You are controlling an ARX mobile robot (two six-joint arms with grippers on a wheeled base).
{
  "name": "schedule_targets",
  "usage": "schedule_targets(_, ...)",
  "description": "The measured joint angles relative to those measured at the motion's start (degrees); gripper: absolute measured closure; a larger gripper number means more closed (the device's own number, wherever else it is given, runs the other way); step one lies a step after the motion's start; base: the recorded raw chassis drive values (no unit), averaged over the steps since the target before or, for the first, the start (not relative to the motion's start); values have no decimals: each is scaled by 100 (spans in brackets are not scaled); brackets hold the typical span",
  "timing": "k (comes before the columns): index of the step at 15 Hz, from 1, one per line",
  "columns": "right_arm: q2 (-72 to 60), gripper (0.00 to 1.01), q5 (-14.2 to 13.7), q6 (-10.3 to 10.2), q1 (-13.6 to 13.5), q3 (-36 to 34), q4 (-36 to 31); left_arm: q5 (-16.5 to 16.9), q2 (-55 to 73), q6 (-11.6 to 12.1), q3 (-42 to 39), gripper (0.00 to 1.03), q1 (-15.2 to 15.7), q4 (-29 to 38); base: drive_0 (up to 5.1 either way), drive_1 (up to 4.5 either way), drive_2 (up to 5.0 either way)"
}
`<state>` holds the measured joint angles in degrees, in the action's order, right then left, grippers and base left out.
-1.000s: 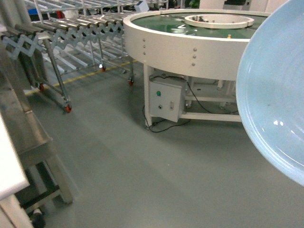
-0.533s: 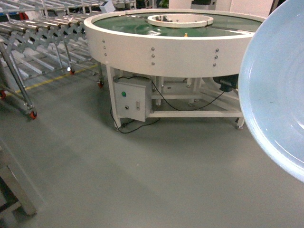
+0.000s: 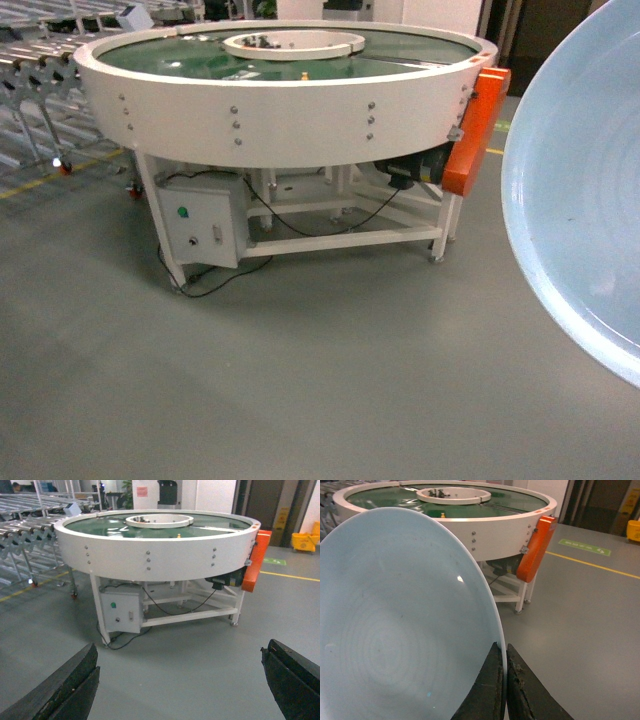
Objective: Place blue tray on left shelf second layer neatly
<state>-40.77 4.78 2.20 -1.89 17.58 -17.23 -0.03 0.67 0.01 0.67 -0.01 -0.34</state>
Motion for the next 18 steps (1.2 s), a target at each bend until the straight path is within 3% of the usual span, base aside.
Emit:
schedule_targets(7, 2, 99, 0, 0, 0, 0, -11, 4, 0, 2, 0, 5, 0, 20, -173, 238, -584)
schedule_targets(13, 4, 99, 17, 0, -4, 0, -26, -20, 0, 0, 0, 5, 0, 9, -157, -157, -157)
schedule_targets(18, 0, 99, 11, 0, 0, 0, 2, -2, 0, 0, 0, 5, 0, 11, 262, -245, -529)
